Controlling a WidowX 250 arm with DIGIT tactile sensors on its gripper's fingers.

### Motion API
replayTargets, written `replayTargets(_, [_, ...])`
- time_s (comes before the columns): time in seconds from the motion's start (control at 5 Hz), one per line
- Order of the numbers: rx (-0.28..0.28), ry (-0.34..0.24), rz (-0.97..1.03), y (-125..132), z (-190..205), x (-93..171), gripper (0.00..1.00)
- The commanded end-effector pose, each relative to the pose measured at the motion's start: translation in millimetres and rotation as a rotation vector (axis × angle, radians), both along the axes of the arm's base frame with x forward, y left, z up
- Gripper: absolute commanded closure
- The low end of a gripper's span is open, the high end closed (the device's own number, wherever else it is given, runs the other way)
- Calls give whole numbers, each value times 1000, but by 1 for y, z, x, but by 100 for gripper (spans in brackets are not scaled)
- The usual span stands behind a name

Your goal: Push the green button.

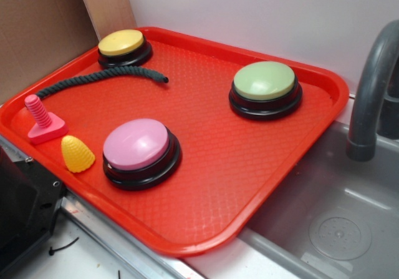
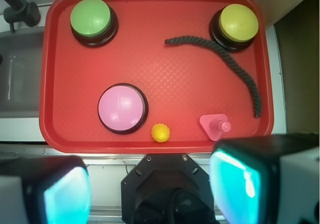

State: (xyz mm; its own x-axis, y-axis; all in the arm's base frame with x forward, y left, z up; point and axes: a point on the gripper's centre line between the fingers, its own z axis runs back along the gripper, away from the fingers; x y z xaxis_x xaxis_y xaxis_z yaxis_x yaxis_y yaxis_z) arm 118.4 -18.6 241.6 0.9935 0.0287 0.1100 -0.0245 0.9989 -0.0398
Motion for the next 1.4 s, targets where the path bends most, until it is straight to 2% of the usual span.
replayTargets(0.0, [0, 0, 0, 0, 0, 0, 0])
replayTargets(0.2, [88, -7, -189, -18, -33, 50, 0])
replayTargets(0.8, [88, -7, -189, -18, -33, 50, 0])
replayTargets(1.0, [91, -24, -241, -18, -57, 92, 0])
replayTargets(1.2, [78, -191, -316, -26, -76, 141, 0])
